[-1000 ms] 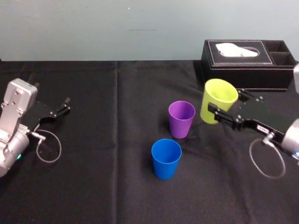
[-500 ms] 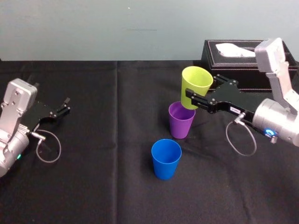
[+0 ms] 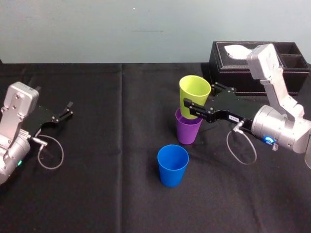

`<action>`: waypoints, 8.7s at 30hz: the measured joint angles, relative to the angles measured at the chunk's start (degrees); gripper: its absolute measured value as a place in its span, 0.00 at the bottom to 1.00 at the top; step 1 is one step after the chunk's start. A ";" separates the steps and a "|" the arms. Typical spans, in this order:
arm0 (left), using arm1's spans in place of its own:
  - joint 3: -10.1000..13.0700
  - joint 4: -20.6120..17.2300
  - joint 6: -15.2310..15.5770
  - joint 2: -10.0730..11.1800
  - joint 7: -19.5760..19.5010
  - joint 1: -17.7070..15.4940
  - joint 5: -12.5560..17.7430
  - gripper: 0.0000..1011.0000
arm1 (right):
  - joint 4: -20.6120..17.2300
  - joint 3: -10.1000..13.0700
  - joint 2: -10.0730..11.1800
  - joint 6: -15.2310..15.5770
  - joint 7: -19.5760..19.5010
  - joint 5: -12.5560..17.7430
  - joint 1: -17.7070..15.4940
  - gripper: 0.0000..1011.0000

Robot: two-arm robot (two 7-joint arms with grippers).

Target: Stack the three plastic cups sequentially using one hand.

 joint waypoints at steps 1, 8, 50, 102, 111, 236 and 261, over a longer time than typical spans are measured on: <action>0.00 0.00 0.00 0.00 0.00 0.00 0.00 1.00 | 0.14 -0.10 -0.05 0.01 0.00 -0.20 0.00 0.73; 0.00 0.00 0.00 0.00 0.00 0.00 0.00 1.00 | 1.15 -0.60 -0.33 -0.09 0.24 -0.84 0.06 0.73; 0.00 0.00 0.00 0.00 0.00 0.00 0.00 1.00 | 2.27 -1.05 -0.60 -0.55 1.00 -1.40 0.11 0.99; 0.00 0.00 0.00 0.00 0.00 0.00 0.00 1.00 | -6.38 -0.28 9.27 -8.71 8.82 3.29 -15.79 0.99; 0.00 0.00 0.00 0.00 0.00 0.00 0.00 1.00 | -4.72 -2.85 7.83 -8.07 9.57 2.34 -13.38 0.99; 0.00 0.00 0.00 0.00 0.00 0.00 0.00 1.00 | -6.06 -0.37 3.18 8.08 -1.13 0.14 0.99 0.72; 0.00 0.00 0.00 0.00 0.00 0.00 0.00 1.00 | -0.75 -2.31 1.25 5.90 0.86 -0.42 2.54 0.72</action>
